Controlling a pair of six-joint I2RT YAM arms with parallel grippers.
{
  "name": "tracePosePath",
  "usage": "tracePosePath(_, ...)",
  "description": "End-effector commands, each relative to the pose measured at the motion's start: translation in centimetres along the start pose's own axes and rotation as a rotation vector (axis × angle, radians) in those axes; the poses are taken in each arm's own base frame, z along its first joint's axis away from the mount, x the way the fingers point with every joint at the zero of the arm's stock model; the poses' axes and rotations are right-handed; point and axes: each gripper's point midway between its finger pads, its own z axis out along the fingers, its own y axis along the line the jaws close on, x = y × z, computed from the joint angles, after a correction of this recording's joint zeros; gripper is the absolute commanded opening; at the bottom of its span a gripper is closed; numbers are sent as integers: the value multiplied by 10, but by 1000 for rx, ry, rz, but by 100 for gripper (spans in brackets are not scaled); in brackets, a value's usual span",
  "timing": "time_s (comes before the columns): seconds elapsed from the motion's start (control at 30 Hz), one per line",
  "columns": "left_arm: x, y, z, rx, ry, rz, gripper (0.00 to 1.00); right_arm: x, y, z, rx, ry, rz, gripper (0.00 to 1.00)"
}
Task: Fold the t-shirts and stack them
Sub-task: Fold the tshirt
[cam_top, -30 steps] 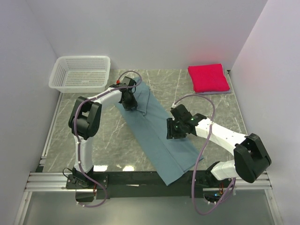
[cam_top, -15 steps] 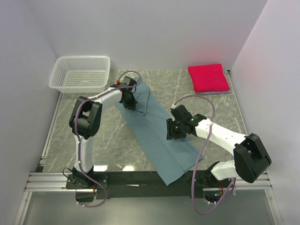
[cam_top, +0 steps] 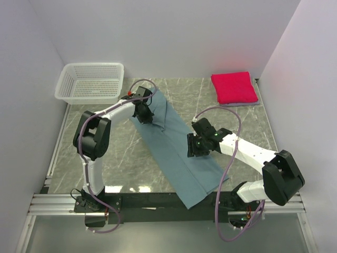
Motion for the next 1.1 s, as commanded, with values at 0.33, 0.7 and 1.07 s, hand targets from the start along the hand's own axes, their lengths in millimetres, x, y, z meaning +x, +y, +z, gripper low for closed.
tracePosePath(0.33, 5, -15, -14, 54, 2, -13, 26, -7, 2, 1, -12, -8, -20, 51)
tracePosePath(0.7, 2, -10, -4, 11, -13, -8, 32, -5, -1, 2, -7, -2, -17, 51)
tracePosePath(1.07, -11, -14, 2, -1, -61, -5, 23, -2, -2, 2, -9, -3, -12, 51)
